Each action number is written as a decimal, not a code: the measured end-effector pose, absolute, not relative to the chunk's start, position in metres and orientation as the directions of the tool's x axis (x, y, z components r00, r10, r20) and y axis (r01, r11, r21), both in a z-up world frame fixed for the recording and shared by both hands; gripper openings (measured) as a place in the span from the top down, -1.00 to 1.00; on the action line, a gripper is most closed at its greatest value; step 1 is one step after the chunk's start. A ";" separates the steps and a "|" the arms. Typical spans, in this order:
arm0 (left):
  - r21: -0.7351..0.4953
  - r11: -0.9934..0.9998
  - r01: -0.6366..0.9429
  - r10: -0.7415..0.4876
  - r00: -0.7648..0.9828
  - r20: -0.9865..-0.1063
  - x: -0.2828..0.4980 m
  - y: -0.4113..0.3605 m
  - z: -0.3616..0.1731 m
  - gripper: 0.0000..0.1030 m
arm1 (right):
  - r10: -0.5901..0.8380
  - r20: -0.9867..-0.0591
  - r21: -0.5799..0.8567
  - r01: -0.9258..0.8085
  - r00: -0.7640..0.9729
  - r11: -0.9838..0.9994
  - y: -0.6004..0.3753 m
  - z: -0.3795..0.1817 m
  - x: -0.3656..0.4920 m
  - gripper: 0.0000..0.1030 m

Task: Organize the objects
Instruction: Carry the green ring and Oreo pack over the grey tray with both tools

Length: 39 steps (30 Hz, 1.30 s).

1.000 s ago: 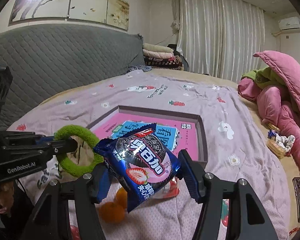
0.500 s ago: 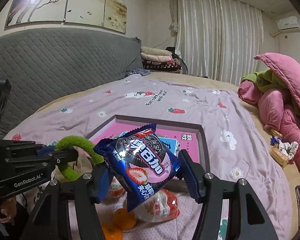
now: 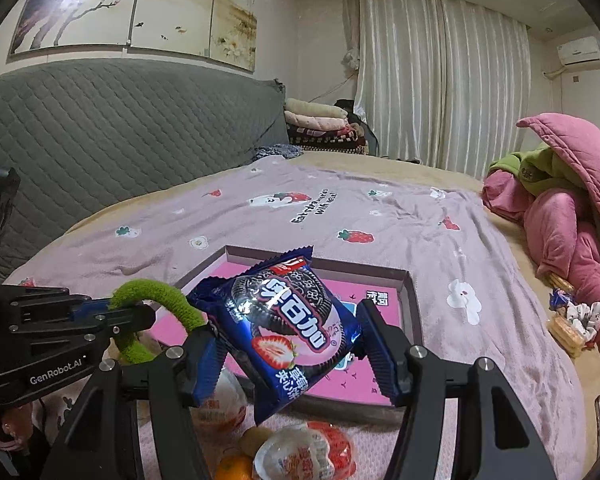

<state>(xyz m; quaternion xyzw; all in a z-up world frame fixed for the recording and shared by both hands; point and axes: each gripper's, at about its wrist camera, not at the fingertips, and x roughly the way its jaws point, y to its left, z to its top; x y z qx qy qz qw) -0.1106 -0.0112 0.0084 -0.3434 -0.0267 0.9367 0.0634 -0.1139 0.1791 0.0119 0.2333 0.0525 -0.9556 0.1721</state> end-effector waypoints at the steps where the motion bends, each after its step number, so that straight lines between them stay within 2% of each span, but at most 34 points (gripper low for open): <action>1: -0.093 -0.991 -0.101 0.137 -0.756 -0.641 -0.112 -0.011 0.008 0.76 | -0.305 -0.464 -0.021 0.355 -0.831 -0.935 0.178 0.011 -0.115 -0.21; 23: -0.054 -0.995 -0.086 0.100 -0.752 -0.651 -0.144 -0.012 0.001 0.76 | -0.304 -0.484 -0.021 0.358 -0.821 -0.933 0.178 0.000 -0.142 -0.21; 39: -0.022 -0.998 -0.063 0.061 -0.716 -0.696 -0.179 -0.008 -0.023 0.76 | -0.279 -0.527 -0.043 0.353 -0.802 -0.935 0.185 -0.015 -0.172 -0.21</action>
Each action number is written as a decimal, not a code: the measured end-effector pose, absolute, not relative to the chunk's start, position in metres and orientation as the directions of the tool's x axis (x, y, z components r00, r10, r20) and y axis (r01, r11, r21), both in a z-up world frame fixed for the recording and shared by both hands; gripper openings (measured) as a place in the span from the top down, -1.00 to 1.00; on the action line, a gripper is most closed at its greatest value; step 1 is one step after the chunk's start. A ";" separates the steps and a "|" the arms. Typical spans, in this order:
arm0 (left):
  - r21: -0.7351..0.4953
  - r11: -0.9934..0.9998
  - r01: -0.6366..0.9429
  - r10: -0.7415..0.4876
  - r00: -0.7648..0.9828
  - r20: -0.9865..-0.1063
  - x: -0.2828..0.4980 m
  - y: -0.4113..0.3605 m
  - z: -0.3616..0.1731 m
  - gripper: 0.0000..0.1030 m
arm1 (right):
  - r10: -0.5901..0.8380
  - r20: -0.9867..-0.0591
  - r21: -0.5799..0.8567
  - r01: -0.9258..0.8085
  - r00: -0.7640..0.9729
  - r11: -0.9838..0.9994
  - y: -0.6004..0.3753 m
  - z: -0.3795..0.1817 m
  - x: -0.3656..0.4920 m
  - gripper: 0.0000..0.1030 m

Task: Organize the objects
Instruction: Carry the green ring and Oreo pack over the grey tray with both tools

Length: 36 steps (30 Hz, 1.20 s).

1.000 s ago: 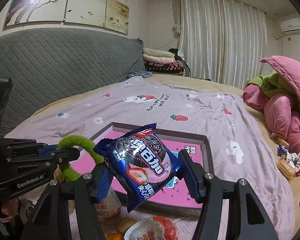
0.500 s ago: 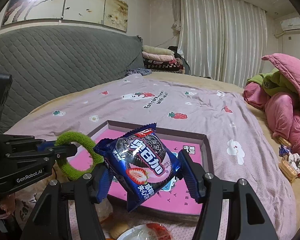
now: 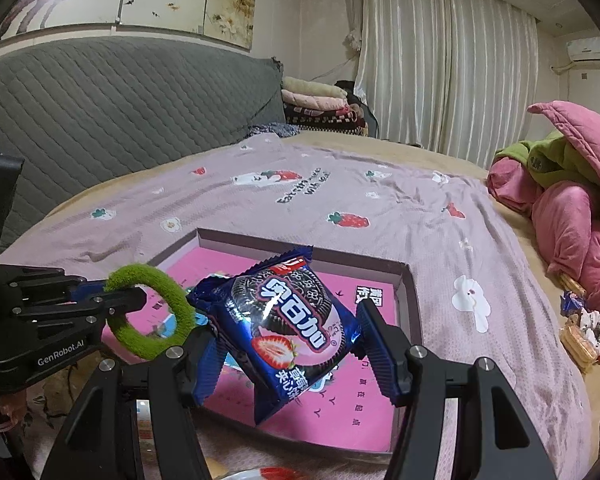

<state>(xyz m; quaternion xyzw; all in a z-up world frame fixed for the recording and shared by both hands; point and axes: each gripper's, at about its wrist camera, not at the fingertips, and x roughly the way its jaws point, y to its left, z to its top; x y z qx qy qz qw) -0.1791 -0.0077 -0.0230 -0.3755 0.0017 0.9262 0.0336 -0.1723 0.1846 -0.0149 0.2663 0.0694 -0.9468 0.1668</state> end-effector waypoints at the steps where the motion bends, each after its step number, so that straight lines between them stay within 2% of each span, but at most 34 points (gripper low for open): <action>1: -0.019 -0.998 -0.060 0.056 -0.713 -0.699 -0.181 -0.008 -0.025 0.76 | -0.275 -0.533 -0.045 0.351 -0.800 -0.935 0.185 -0.017 -0.175 -0.21; 36: -0.049 -0.998 -0.047 0.068 -0.630 -0.774 -0.225 -0.019 -0.064 0.74 | -0.145 -0.721 -0.078 0.288 -0.677 -0.955 0.203 -0.070 -0.219 -0.21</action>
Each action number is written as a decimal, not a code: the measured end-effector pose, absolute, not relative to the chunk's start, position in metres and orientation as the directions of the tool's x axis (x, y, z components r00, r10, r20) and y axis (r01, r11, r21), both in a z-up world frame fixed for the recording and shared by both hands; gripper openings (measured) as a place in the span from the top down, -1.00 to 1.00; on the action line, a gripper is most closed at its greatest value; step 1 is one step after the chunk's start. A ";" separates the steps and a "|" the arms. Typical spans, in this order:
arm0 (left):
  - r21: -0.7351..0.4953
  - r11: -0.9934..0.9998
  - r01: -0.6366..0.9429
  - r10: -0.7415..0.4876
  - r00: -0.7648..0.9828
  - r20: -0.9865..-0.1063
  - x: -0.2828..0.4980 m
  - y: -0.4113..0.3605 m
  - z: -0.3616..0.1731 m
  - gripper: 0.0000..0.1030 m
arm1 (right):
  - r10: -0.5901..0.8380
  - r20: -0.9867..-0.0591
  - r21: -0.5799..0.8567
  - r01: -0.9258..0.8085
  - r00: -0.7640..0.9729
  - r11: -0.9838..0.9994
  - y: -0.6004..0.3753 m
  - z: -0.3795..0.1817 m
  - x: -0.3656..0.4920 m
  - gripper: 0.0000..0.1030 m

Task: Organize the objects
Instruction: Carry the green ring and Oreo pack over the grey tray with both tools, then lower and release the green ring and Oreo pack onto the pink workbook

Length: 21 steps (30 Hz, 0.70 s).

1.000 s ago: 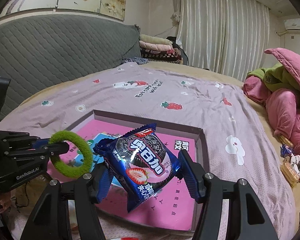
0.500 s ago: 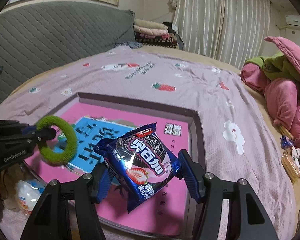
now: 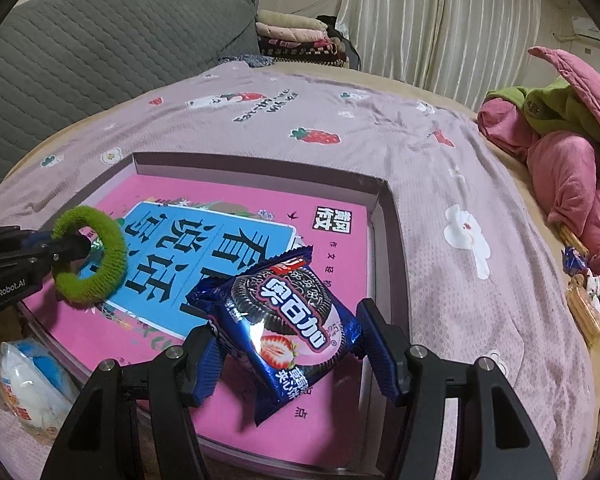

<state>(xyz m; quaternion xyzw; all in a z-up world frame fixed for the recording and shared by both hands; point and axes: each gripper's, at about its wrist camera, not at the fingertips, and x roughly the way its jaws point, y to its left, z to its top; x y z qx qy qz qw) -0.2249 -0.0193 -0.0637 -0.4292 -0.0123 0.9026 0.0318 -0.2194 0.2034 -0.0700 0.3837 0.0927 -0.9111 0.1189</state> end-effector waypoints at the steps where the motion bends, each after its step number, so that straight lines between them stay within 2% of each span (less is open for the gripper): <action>1: -0.054 -0.997 -0.047 0.072 -0.626 -0.777 -0.225 -0.020 -0.064 0.74 | -0.143 -0.722 -0.082 0.289 -0.677 -0.954 0.203 -0.070 -0.219 -0.21; 21: -0.109 -0.992 -0.058 0.122 -0.617 -0.778 -0.217 -0.025 -0.059 0.74 | -0.166 -0.743 -0.047 0.299 -0.648 -0.953 0.202 -0.071 -0.220 -0.26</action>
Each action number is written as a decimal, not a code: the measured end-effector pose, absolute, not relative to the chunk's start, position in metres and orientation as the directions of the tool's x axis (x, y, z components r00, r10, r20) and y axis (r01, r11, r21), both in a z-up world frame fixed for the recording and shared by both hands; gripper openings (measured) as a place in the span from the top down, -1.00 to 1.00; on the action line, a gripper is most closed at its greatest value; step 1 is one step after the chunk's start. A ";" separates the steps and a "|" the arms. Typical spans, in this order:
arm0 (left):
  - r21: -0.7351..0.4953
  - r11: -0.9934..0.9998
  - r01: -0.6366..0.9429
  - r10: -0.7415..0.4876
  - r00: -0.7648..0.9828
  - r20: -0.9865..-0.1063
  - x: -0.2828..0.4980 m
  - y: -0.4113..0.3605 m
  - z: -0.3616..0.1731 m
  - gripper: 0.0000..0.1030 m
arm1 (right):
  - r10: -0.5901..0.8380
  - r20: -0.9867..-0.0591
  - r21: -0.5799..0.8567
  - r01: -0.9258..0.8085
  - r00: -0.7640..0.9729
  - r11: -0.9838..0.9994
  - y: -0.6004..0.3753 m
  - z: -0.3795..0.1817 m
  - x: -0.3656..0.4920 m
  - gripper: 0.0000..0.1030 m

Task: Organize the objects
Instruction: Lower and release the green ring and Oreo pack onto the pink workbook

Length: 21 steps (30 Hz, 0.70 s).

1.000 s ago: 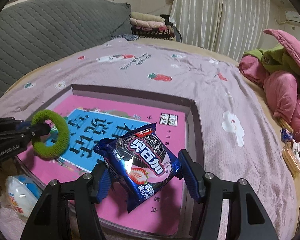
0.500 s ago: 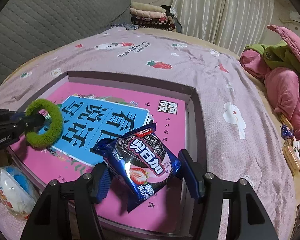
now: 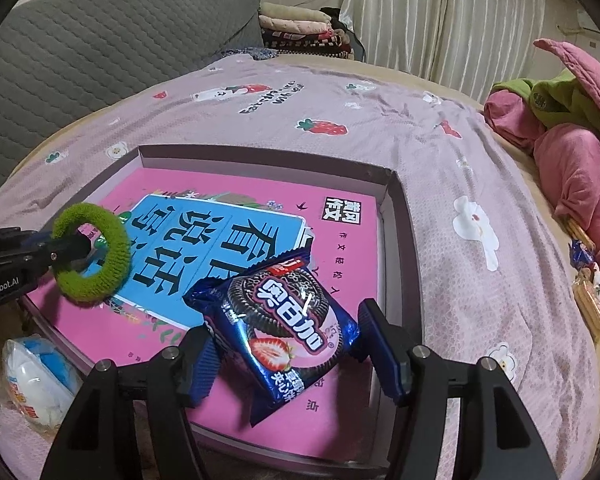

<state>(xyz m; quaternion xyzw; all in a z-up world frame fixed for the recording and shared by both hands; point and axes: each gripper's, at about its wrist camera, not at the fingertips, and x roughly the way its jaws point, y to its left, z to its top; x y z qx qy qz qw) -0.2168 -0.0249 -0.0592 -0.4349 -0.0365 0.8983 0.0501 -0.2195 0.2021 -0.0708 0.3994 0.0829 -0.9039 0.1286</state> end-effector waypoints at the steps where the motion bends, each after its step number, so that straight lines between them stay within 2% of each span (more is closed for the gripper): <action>1: -0.110 -0.992 -0.057 0.122 -0.617 -0.778 -0.216 -0.025 -0.059 0.74 | -0.169 -0.743 -0.044 0.299 -0.647 -0.953 0.202 -0.071 -0.219 -0.27; 14: -0.144 -0.988 -0.055 0.148 -0.594 -0.791 -0.214 -0.032 -0.052 0.49 | -0.185 -0.736 -0.026 0.300 -0.652 -0.953 0.203 -0.067 -0.216 -0.46; 21: -0.136 -0.989 -0.058 0.142 -0.615 -0.776 -0.211 -0.032 -0.046 0.26 | -0.188 -0.716 -0.021 0.290 -0.672 -0.957 0.207 -0.061 -0.214 -0.49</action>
